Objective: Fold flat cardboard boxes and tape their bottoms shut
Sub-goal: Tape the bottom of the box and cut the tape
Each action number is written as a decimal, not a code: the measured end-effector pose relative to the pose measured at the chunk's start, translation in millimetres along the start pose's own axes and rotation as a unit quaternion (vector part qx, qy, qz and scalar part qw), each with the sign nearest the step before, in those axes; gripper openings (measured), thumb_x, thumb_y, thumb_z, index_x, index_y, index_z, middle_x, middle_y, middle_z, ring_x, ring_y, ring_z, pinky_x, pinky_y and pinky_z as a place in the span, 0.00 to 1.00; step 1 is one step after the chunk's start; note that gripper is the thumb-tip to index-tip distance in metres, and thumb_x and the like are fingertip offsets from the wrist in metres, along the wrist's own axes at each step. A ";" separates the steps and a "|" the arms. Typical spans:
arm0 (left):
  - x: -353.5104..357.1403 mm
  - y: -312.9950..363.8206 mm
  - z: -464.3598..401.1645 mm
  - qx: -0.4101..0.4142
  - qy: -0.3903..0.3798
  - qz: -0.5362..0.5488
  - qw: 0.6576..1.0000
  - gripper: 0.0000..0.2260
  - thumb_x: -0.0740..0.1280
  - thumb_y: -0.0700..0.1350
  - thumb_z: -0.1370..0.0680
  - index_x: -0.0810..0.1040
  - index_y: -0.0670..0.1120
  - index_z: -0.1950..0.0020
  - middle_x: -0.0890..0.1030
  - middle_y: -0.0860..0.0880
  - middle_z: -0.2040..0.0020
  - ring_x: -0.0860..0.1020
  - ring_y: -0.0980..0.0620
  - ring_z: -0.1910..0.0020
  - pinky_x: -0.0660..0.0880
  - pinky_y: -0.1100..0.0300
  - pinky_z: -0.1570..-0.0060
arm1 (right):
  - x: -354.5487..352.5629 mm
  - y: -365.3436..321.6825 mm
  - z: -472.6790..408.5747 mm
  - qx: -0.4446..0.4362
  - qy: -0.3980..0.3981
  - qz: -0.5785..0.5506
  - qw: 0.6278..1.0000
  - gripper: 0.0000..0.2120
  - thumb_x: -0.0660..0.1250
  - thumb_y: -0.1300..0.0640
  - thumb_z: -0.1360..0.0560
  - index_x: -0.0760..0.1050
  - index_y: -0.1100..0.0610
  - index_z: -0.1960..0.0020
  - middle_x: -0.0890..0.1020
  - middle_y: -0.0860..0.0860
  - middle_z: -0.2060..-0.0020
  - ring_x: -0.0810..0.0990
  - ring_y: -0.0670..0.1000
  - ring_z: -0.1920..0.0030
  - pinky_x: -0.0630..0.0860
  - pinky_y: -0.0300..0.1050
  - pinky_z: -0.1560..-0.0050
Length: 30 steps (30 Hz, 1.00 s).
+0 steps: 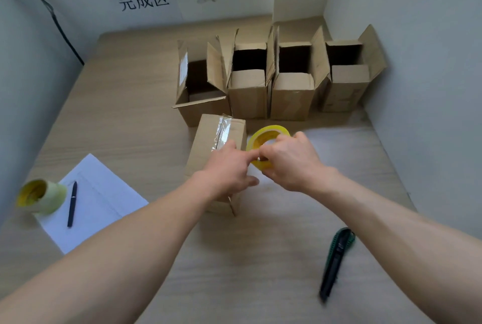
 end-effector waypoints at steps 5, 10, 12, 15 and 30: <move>5.1 -11.3 -10.9 -0.015 0.004 0.099 0.995 0.16 0.73 0.53 0.29 0.79 0.63 0.43 0.81 0.55 0.56 0.79 0.49 0.51 0.77 0.52 0.50 | 4.3 -2.6 21.3 0.018 0.101 -0.091 0.991 0.13 0.72 0.45 0.30 0.80 0.51 0.50 0.82 0.50 0.52 0.77 0.56 0.48 0.70 0.49 0.55; 5.1 -15.5 -18.4 -0.033 0.002 0.112 0.993 0.17 0.78 0.57 0.34 0.80 0.62 0.47 0.78 0.60 0.62 0.79 0.52 0.54 0.76 0.56 0.50 | 56.9 16.3 144.8 0.239 0.137 -0.153 0.949 0.24 0.71 0.64 0.42 0.79 0.51 0.46 0.76 0.49 0.48 0.77 0.57 0.50 0.72 0.44 0.54; 3.9 -15.5 -19.5 -0.037 -0.001 0.109 0.993 0.18 0.77 0.60 0.34 0.80 0.63 0.47 0.78 0.60 0.60 0.79 0.52 0.53 0.76 0.56 0.49 | 85.6 19.8 196.0 0.216 0.008 -0.099 0.971 0.31 0.72 0.69 0.48 0.82 0.52 0.46 0.80 0.55 0.45 0.80 0.64 0.47 0.77 0.53 0.50; 1.6 -13.5 -20.2 -0.039 -0.006 0.108 0.993 0.19 0.76 0.62 0.34 0.80 0.63 0.45 0.80 0.58 0.56 0.79 0.51 0.50 0.76 0.54 0.45 | 104.5 19.2 229.2 0.152 -0.098 -0.038 0.983 0.28 0.78 0.67 0.49 0.84 0.51 0.51 0.83 0.59 0.44 0.81 0.66 0.43 0.78 0.61 0.50; -5.2 -12.5 -17.7 -0.042 -0.029 0.126 0.991 0.17 0.76 0.62 0.33 0.79 0.63 0.47 0.81 0.58 0.57 0.79 0.51 0.51 0.75 0.56 0.48 | 79.0 -59.6 123.7 0.236 0.012 -0.340 0.910 0.10 0.63 0.54 0.20 0.71 0.52 0.40 0.80 0.49 0.55 0.78 0.58 0.54 0.70 0.50 0.58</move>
Point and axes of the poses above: each hand's wrist, its own z-axis away from the middle knuckle, its own x-axis out of the palm, y = z × x, the point moved 2 cm from there along -z, towards the middle knuckle
